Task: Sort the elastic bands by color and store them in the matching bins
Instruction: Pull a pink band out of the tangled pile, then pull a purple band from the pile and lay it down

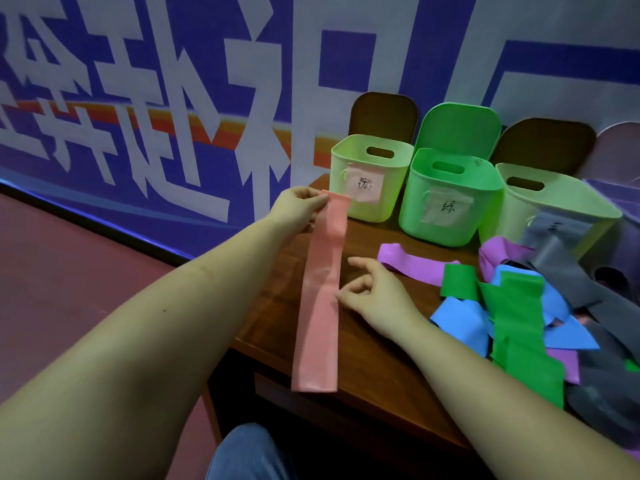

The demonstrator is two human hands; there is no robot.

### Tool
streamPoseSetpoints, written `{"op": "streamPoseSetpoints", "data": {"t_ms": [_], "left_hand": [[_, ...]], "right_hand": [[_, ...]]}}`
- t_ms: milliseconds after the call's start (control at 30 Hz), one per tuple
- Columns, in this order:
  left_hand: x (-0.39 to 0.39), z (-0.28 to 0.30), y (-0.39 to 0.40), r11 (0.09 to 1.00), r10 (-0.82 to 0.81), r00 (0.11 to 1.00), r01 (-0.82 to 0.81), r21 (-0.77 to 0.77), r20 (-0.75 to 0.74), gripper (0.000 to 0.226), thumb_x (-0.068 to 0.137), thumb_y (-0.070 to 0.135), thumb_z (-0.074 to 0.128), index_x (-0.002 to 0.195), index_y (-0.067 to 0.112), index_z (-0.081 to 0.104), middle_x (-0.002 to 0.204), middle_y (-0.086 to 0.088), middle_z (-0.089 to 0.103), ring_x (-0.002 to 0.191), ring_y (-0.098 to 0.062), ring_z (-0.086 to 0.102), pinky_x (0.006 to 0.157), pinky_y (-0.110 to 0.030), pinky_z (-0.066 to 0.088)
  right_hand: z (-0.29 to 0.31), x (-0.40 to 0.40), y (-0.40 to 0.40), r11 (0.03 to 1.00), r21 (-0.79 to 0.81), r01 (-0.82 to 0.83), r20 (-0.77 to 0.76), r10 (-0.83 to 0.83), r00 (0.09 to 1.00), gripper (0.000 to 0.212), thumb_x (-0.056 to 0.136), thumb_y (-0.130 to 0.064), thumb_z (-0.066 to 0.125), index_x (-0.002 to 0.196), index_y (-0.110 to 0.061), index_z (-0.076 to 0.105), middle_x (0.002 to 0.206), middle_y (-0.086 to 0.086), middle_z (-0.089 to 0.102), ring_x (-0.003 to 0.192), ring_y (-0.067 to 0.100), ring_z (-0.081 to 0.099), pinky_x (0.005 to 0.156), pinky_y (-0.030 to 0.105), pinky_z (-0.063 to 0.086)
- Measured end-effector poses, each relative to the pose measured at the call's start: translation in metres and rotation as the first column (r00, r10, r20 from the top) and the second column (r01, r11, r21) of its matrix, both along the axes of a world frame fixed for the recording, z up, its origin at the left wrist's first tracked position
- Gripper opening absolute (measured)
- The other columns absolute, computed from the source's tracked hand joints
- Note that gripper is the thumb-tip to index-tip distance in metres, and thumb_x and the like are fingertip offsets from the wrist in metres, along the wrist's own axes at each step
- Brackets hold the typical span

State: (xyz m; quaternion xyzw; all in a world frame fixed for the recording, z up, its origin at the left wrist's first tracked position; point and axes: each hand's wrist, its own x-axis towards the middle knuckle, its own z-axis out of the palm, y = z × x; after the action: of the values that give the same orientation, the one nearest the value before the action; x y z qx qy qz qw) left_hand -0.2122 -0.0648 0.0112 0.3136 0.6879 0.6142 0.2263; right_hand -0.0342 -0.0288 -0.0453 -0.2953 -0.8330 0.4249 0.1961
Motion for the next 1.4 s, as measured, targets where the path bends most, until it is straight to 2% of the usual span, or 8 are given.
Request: {"op": "streamPoseSetpoints", "data": {"t_ms": [133,300,500,600,700,933,1133,1400], "left_hand": [[-0.009,-0.017,0.015,0.999,0.001,1.000,0.000,-0.048,0.009,0.017,0.094,0.025,0.057,0.101,0.011,0.062,0.077,0.001,0.058,0.065,-0.010,0.053,0.052,-0.018,0.047],[-0.019,-0.036,0.033,0.995,0.002,1.000,-0.003,-0.104,-0.004,0.018,0.093,0.028,0.058,0.100,0.013,0.064,0.089,-0.002,0.061,0.079,-0.016,0.056,0.070,-0.031,0.051],[-0.038,-0.062,0.055,0.975,-0.021,0.950,-0.048,-0.215,-0.311,0.010,0.089,0.033,0.061,0.092,0.024,0.065,0.096,0.005,0.064,0.093,-0.012,0.058,0.079,-0.028,0.046],[-0.042,-0.071,0.061,0.933,-0.038,0.830,-0.170,-0.318,-0.556,0.011,0.088,0.040,0.060,0.089,0.031,0.067,0.103,0.007,0.066,0.105,-0.015,0.056,0.091,-0.033,0.043],[-0.042,-0.075,0.065,0.881,-0.054,0.683,-0.311,-0.356,-0.728,0.030,0.087,0.045,0.059,0.111,0.028,0.064,0.123,0.001,0.059,0.120,-0.022,0.046,0.100,-0.038,0.035],[-0.038,-0.065,0.037,0.904,-0.141,0.861,-0.089,-0.418,-0.489,0.052,0.090,0.038,0.058,0.138,0.020,0.045,0.140,-0.003,0.048,0.130,-0.020,0.042,0.110,-0.040,0.034],[-0.003,-0.058,-0.013,0.810,-0.361,0.745,-0.047,-0.585,-0.561,0.058,0.094,0.045,0.049,0.146,0.026,0.032,0.158,-0.002,0.018,0.146,-0.020,0.011,0.117,-0.040,0.011],[0.070,-0.017,-0.010,0.863,-0.428,0.628,0.070,-0.501,-0.650,0.046,0.097,0.038,0.046,0.140,0.023,0.043,0.154,0.001,0.028,0.145,-0.016,0.013,0.116,-0.031,0.011]], "right_hand": [[-0.004,-0.012,0.011,0.994,0.102,0.039,0.020,-0.042,0.999,0.061,0.077,-0.024,0.076,0.131,-0.023,0.047,0.095,-0.011,0.062,0.078,0.001,0.054,0.074,0.020,0.042],[-0.007,-0.021,0.019,0.894,0.434,-0.111,0.207,0.021,0.978,0.061,0.085,-0.046,0.062,0.139,-0.032,0.040,0.144,-0.006,0.040,0.133,0.015,0.032,0.109,0.032,0.026],[-0.014,-0.028,0.022,0.857,0.448,-0.254,0.414,0.053,0.909,0.061,0.090,-0.062,0.040,0.146,-0.038,0.029,0.158,-0.007,0.017,0.146,0.015,0.009,0.116,0.034,0.005],[-0.015,-0.028,0.023,0.851,0.451,-0.268,0.431,0.055,0.901,0.061,0.091,-0.062,0.038,0.146,-0.039,0.026,0.158,-0.008,0.016,0.146,0.014,0.008,0.116,0.034,0.004],[-0.016,-0.028,0.023,0.854,0.452,-0.259,0.416,0.055,0.908,0.060,0.091,-0.061,0.039,0.145,-0.040,0.027,0.158,-0.009,0.017,0.146,0.014,0.009,0.116,0.033,0.004],[-0.016,-0.026,0.023,0.867,0.443,-0.225,0.395,0.037,0.918,0.065,0.089,-0.064,0.040,0.146,-0.035,0.027,0.159,-0.006,0.016,0.146,0.016,0.011,0.117,0.035,0.008],[-0.012,-0.019,0.015,0.865,0.484,-0.131,0.340,-0.049,0.939,0.068,0.091,-0.060,0.041,0.148,-0.030,0.024,0.160,-0.001,0.011,0.147,0.018,0.007,0.117,0.038,0.003],[0.017,0.059,0.030,0.745,0.664,-0.068,0.367,-0.245,0.897,0.061,0.092,-0.046,0.048,0.145,-0.023,0.029,0.159,0.003,0.013,0.147,0.022,0.000,0.115,0.046,-0.011]]}}
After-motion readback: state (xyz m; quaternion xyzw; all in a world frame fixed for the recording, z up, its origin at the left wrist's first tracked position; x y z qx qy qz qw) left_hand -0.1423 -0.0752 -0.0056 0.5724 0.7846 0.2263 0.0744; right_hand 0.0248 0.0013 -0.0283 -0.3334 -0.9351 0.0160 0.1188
